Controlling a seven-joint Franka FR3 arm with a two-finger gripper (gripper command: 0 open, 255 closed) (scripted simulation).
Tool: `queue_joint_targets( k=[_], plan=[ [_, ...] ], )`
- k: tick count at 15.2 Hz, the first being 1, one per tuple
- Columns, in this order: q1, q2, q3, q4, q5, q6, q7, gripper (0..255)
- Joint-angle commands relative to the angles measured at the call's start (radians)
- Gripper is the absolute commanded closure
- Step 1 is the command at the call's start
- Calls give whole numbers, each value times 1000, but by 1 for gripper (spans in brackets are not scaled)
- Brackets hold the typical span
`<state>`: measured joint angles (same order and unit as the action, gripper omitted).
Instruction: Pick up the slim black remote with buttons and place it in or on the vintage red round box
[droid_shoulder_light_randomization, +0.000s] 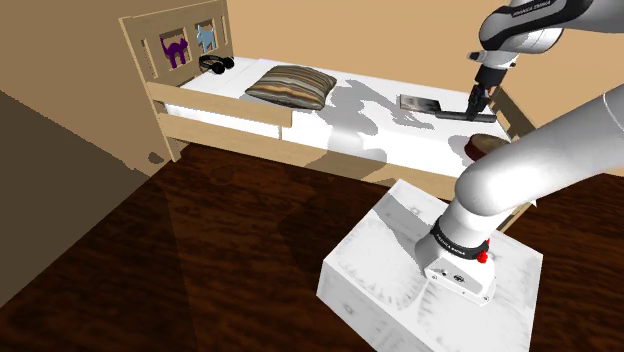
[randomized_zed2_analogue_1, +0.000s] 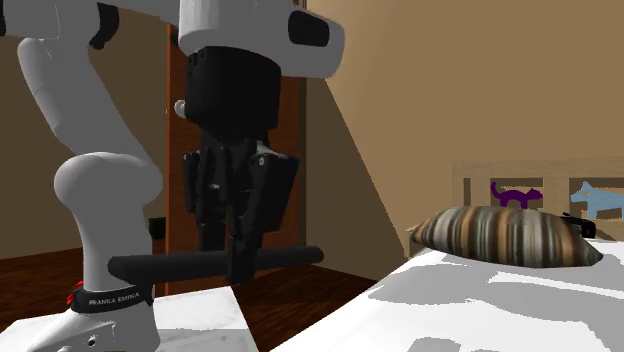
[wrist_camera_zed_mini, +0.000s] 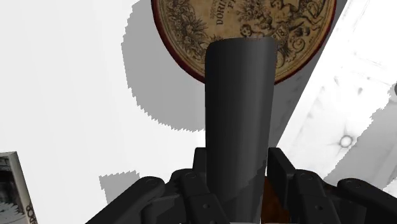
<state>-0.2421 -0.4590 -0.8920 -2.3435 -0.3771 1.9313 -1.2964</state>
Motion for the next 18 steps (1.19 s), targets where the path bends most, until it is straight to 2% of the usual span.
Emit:
queue_joint_targets(
  k=[1,6,10,18],
  plan=[
    [-29,-20,-25,0,-27,-9,-41,255],
    [-89,-51,-97,14,-85,-25,-146,255],
    [-118,-58,-166,44,-119,-32,-235,255],
    [-81,-9,-249,-21,-126,87,-240,255]
  ],
)
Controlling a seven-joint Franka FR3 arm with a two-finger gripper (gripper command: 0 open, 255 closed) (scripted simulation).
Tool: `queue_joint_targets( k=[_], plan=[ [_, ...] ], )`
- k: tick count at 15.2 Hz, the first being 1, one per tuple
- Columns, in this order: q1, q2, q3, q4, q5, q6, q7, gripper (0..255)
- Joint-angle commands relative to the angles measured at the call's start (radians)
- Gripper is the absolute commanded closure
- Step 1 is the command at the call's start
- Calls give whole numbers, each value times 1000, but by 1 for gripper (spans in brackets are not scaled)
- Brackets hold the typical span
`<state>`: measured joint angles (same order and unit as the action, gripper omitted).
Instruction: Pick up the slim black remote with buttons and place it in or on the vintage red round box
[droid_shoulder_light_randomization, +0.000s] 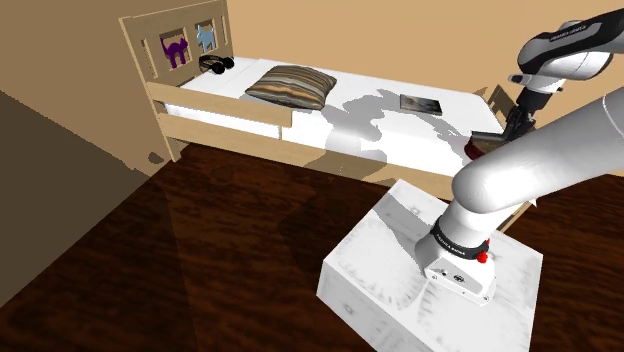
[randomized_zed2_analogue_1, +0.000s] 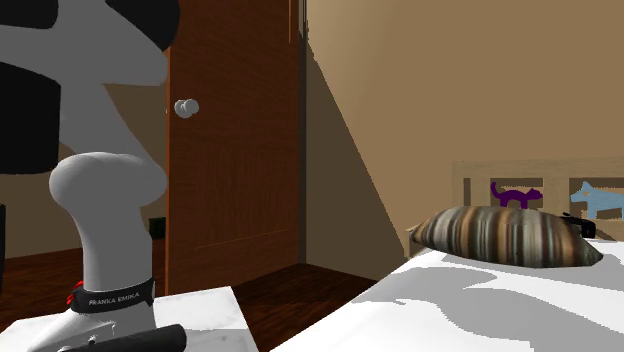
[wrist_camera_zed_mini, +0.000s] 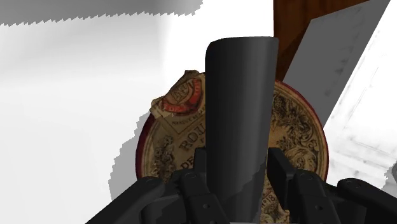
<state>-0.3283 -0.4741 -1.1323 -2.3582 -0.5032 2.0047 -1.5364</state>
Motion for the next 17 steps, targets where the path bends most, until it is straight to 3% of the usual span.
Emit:
queue_joint_targets(
  k=[1,3,11,12,17],
  plan=[
    [12,13,-21,-14,0,29,-1,255],
    [29,33,-53,-31,1,67,-5,255],
    [30,33,-53,-31,1,67,-5,255],
    [30,33,-53,-31,1,67,-5,0],
    [30,33,-53,-30,1,67,-5,0]
  ],
)
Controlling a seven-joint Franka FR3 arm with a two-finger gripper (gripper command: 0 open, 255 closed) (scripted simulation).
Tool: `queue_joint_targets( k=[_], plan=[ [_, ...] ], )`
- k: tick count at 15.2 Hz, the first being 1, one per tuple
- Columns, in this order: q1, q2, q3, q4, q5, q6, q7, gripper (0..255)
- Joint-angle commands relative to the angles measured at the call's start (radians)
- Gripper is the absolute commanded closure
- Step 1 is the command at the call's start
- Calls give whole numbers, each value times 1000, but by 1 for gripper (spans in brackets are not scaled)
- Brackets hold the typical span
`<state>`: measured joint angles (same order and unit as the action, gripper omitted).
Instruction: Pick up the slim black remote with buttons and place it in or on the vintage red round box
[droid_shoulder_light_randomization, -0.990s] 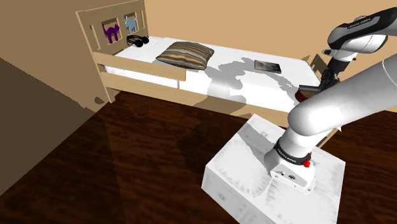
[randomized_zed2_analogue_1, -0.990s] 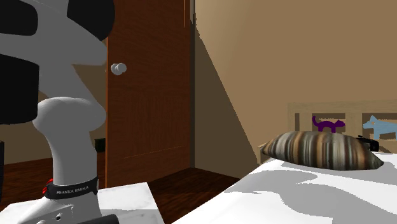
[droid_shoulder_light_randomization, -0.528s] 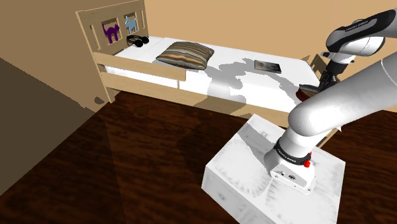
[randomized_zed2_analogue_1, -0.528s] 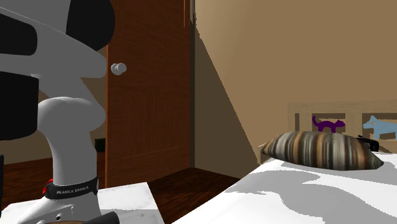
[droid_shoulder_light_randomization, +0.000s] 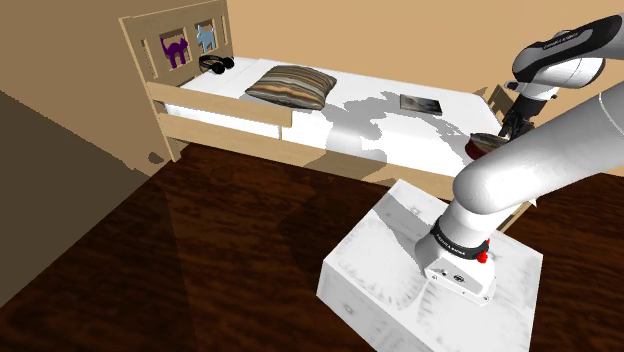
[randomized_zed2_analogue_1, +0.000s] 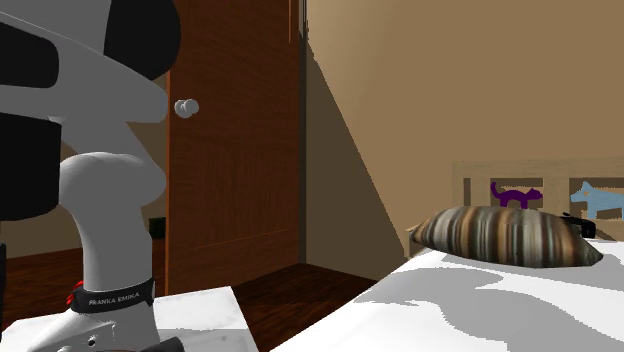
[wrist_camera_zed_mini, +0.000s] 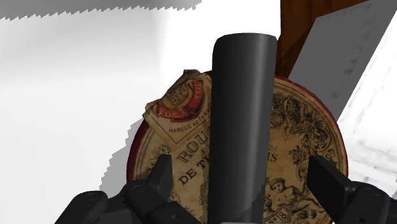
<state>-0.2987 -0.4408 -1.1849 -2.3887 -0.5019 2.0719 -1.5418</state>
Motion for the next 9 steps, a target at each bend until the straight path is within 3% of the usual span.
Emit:
queue_joint_targets(
  k=[1,4,9],
  plan=[
    [-14,-17,29,20,1,-38,3,0],
    [-40,-53,97,82,12,-141,6,0],
    [-40,-53,97,82,12,-141,6,0]
  ],
)
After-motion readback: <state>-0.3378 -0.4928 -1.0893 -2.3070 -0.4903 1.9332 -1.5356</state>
